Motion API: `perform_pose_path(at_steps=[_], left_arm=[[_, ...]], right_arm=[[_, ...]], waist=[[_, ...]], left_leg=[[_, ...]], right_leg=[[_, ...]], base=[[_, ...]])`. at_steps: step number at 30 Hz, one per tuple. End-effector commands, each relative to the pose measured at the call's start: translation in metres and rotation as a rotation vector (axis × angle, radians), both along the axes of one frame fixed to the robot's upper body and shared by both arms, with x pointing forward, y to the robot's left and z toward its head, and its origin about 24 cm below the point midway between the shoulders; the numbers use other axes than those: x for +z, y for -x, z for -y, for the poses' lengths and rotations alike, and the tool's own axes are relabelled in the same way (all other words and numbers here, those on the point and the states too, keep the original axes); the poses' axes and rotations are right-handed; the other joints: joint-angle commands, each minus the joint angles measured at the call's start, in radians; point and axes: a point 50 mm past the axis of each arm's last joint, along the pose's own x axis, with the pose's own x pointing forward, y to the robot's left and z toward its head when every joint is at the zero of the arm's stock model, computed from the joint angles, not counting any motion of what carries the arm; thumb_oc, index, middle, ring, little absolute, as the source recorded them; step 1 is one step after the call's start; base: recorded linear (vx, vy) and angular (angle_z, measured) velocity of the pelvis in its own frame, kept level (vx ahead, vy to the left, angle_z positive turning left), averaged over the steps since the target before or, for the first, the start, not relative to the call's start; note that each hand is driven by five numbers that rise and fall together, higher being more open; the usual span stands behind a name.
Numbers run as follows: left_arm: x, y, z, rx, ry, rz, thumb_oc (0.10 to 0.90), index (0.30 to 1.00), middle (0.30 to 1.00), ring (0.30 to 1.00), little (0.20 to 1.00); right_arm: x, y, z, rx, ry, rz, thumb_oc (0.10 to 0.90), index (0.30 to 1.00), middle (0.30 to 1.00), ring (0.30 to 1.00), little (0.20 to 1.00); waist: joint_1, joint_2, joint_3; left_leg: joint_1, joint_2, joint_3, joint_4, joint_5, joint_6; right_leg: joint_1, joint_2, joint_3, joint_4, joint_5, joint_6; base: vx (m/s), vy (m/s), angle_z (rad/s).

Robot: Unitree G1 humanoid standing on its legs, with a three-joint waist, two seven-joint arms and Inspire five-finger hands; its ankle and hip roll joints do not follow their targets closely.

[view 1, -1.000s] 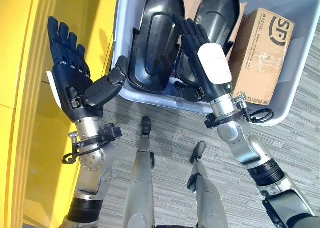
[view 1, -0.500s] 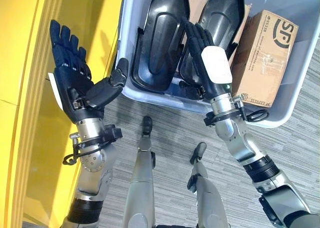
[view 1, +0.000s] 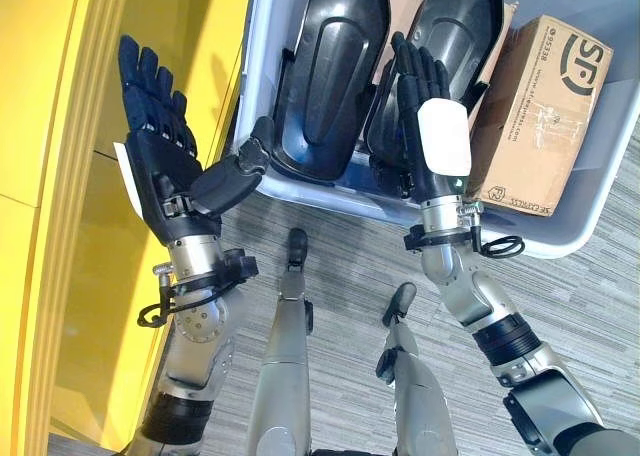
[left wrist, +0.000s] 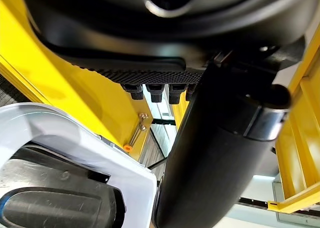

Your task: Move parts from the plastic box to the shelf.

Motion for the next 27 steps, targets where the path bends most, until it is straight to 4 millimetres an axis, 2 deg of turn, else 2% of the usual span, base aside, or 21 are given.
perform_pose_path(at_steps=[1, 12, 19, 27], left_arm=[[0.045, 0.032, 0.003, 0.006, -0.046, 0.32, 0.9, 1.0, 1.0, 1.0, 1.0], [0.044, 0.031, 0.006, -0.015, -0.028, 0.319, 0.9, 1.0, 1.0, 1.0, 1.0], [0.044, 0.03, 0.008, -0.023, -0.02, 0.316, 0.9, 1.0, 1.0, 1.0, 1.0], [0.044, 0.031, 0.009, -0.034, -0.018, 0.319, 0.9, 1.0, 1.0, 1.0, 1.0]], right_arm=[[0.039, 0.007, -0.003, -0.006, -0.074, 0.236, 0.9, 1.0, 1.0, 1.0, 1.0], [0.028, -0.005, -0.015, -0.009, -0.12, 0.172, 0.9, 1.0, 1.0, 1.0, 1.0], [0.018, -0.014, -0.021, -0.007, -0.102, 0.1, 0.9, 1.0, 1.0, 1.0, 1.0], [0.006, -0.02, -0.013, -0.049, -0.117, 0.04, 0.9, 1.0, 1.0, 1.0, 1.0]], waist=[[-0.002, 0.034, -0.014], [0.013, 0.063, -0.014], [0.016, 0.068, -0.014], [0.017, 0.076, -0.014]], left_leg=[[-0.053, -0.002, 0.027, 0.069, -0.062, -0.011], [-0.085, -0.012, 0.033, 0.087, -0.067, -0.009], [-0.106, -0.019, 0.037, 0.1, -0.076, -0.001], [-0.119, -0.024, 0.042, 0.111, -0.08, -0.002]], right_leg=[[0.204, -0.006, -0.003, 0.025, -0.107, 0.017], [0.183, -0.016, -0.009, 0.028, -0.105, 0.021], [0.163, -0.023, -0.002, 0.034, -0.093, 0.027], [0.165, -0.026, -0.01, 0.034, -0.097, 0.027]], base=[[-0.01, 0.037, 0.04], [-0.01, 0.036, 0.0], [-0.01, 0.039, 0.01], [0.0, 0.005, 0.01]])
